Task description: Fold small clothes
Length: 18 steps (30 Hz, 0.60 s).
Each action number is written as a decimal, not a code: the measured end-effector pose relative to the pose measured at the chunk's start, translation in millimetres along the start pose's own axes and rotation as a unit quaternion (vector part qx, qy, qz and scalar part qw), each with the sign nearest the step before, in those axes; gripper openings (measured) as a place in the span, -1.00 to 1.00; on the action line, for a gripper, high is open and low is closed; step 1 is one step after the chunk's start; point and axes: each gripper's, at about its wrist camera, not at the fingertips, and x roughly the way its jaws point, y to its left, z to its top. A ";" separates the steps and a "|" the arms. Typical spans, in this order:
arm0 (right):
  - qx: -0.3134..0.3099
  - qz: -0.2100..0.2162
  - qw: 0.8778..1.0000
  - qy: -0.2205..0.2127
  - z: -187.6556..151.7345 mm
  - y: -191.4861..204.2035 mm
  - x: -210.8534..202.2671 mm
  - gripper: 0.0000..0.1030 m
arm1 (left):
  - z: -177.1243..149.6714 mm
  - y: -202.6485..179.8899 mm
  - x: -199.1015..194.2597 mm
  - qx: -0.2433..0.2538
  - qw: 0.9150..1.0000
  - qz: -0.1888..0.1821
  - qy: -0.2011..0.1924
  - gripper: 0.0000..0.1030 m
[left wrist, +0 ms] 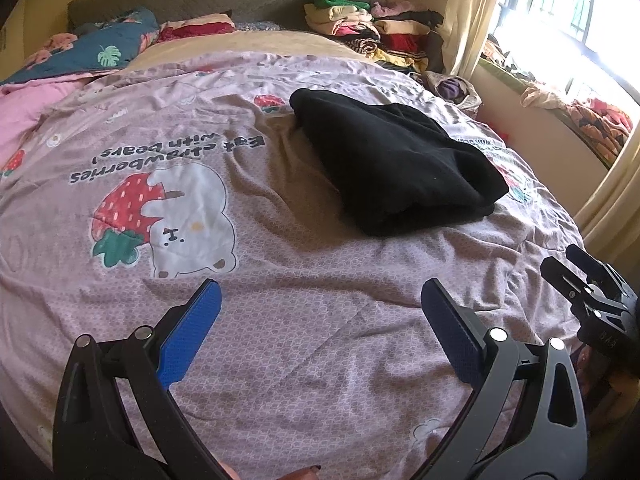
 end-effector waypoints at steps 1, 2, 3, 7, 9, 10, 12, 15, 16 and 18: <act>0.000 0.000 1.000 0.000 -0.2 -0.1 -0.2 0.91 | 0.0 0.0 0.1 0.001 1.000 0.001 0.000 0.82; 0.000 -0.001 1.000 0.000 -0.3 0.0 -0.2 0.91 | -0.1 0.0 0.1 0.001 1.000 0.001 0.001 0.82; 0.000 -0.001 1.000 0.000 -0.3 -0.1 -0.4 0.91 | 0.0 -0.1 0.2 0.000 1.000 0.002 0.001 0.82; -0.001 -0.001 1.000 -0.001 -0.1 0.3 -0.8 0.91 | -0.2 -0.3 -0.1 0.001 1.000 0.005 0.001 0.82; -0.001 -0.002 1.000 -0.001 0.1 0.7 -0.6 0.91 | -0.5 -0.6 -0.4 0.002 1.000 0.005 0.002 0.82; -0.001 -0.001 1.000 0.000 0.0 0.8 -0.5 0.91 | -0.3 -0.6 -0.3 0.001 1.000 0.005 0.001 0.82; -0.001 -0.001 1.000 0.001 0.2 1.4 -0.7 0.91 | -0.4 -1.1 -0.3 0.002 1.000 0.006 0.002 0.82; -0.002 -0.001 1.000 0.001 0.3 1.9 -0.8 0.91 | -0.8 0.0 0.0 0.001 1.000 0.007 0.003 0.82; -0.002 -0.001 1.000 0.000 0.3 1.9 -0.7 0.91 | -1.1 0.6 -0.3 0.000 1.000 0.006 0.004 0.82; -0.001 -0.001 1.000 0.001 0.3 2.0 -0.6 0.91 | -1.5 1.5 0.9 0.000 1.000 0.006 0.007 0.82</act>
